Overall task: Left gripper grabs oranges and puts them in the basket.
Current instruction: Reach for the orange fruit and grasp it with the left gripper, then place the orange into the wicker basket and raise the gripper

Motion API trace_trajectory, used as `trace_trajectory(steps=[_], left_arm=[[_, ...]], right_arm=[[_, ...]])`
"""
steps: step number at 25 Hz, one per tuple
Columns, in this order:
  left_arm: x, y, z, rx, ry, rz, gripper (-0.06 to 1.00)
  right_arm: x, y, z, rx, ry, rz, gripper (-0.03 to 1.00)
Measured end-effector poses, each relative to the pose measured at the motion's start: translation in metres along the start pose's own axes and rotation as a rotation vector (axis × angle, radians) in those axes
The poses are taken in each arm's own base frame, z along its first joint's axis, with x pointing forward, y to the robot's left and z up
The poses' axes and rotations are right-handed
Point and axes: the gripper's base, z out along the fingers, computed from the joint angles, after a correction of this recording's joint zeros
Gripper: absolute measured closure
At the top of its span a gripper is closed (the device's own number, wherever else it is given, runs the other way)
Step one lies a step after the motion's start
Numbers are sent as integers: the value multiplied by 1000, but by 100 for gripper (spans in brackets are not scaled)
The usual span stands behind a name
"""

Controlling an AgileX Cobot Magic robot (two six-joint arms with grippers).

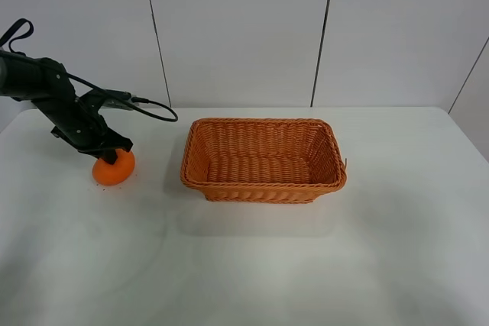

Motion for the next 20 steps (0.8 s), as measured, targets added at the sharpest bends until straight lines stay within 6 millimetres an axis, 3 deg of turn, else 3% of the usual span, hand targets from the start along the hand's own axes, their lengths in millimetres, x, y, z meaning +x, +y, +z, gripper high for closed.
trace_trajectory(steps=[7, 11, 15, 20], left_arm=[[3, -1, -2, 14, 37, 24, 79], [2, -2, -16, 11, 21, 27, 79], [-2, -3, -50, -2, -30, 31, 79], [-2, -8, -112, -24, -134, 34, 79]], right_arm=[[0, 0, 0, 0, 0, 0, 27], [0, 0, 0, 0, 0, 0, 27], [0, 0, 0, 0, 0, 0, 27], [0, 0, 0, 0, 0, 0, 27]])
